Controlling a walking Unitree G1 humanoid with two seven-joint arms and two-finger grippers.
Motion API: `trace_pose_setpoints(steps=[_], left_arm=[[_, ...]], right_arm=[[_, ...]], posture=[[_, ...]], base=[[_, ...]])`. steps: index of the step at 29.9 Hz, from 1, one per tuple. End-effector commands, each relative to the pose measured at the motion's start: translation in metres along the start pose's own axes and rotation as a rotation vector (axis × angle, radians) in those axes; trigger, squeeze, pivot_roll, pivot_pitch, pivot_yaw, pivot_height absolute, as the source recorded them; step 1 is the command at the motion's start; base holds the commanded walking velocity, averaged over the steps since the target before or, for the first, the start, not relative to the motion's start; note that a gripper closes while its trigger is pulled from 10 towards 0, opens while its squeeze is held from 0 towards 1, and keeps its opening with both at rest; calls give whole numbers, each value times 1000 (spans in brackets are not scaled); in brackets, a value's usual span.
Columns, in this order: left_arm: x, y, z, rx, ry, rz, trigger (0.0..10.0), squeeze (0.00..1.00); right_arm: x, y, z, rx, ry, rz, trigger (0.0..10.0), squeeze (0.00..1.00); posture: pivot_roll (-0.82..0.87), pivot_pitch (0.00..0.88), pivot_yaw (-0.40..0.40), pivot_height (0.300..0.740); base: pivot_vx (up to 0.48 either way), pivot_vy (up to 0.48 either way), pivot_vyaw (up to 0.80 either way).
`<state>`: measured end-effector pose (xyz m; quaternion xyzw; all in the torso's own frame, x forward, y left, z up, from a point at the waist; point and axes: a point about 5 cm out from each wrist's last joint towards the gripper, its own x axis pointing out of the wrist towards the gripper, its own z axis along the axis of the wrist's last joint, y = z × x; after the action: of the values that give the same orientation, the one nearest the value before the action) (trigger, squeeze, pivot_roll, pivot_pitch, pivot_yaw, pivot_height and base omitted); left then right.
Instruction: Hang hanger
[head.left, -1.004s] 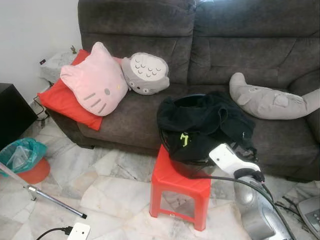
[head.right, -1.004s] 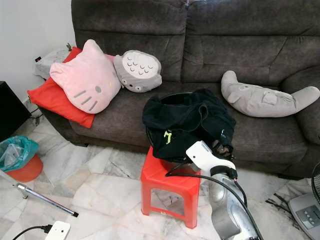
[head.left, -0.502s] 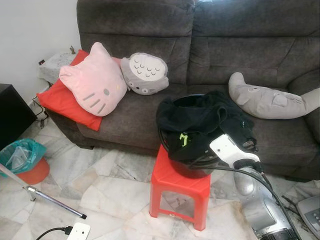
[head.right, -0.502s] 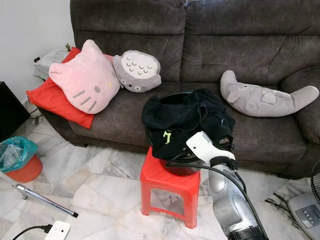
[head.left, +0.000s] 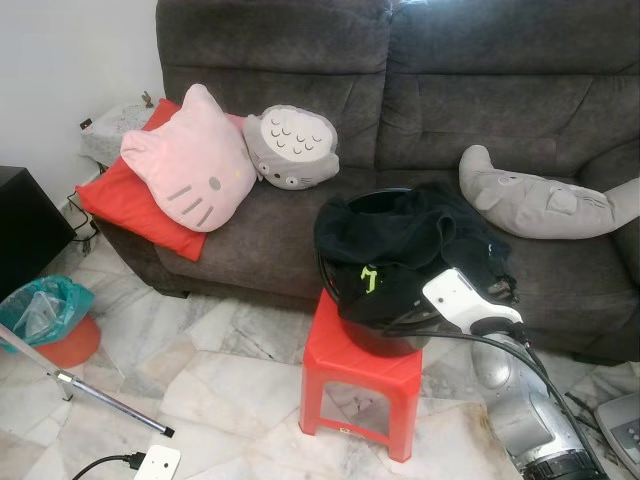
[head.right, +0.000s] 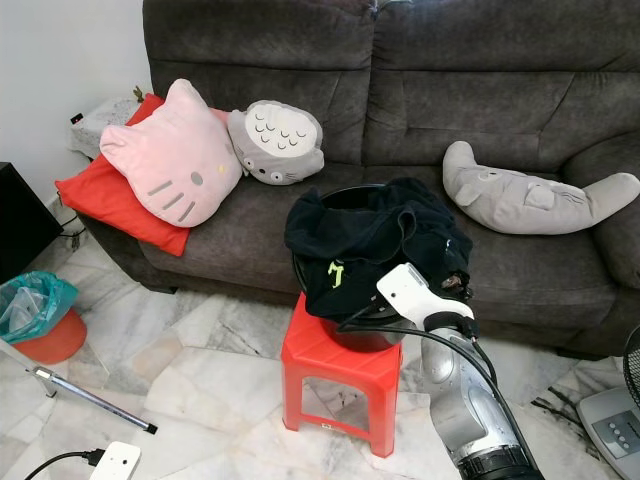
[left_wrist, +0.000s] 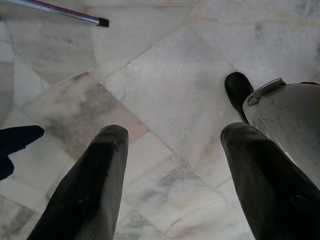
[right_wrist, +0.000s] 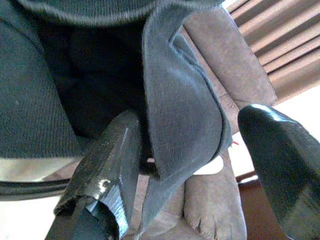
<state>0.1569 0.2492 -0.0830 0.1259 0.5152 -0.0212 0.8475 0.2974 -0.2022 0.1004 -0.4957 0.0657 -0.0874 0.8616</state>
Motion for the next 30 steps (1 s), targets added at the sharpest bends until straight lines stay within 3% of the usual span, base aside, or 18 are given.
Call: trace_pose_setpoints(steps=[1, 25, 28, 30], left_arm=[[-1, 5, -2, -3, 5, 17, 10000, 0], [-1, 5, -2, -2, 5, 17, 10000, 0], [-1, 5, -2, -1, 5, 17, 10000, 0], [-1, 5, -2, 0, 5, 17, 10000, 0]], right_arm=[[4, -4, 3, 12, -3, -14, 10000, 0], [15, -29, -1, 4, 11, -154, 10000, 0], [16, -26, -5, 2, 42, -126, 10000, 0], [16, -20, -8, 48, 76, -83, 10000, 0]], posture=[[-187, 0, 89, 740], [-186, 0, 91, 740], [-186, 0, 91, 740], [-186, 0, 91, 740]], base=[[0, 0, 0], [0, 0, 0], [0, 0, 0], [0, 0, 0]])
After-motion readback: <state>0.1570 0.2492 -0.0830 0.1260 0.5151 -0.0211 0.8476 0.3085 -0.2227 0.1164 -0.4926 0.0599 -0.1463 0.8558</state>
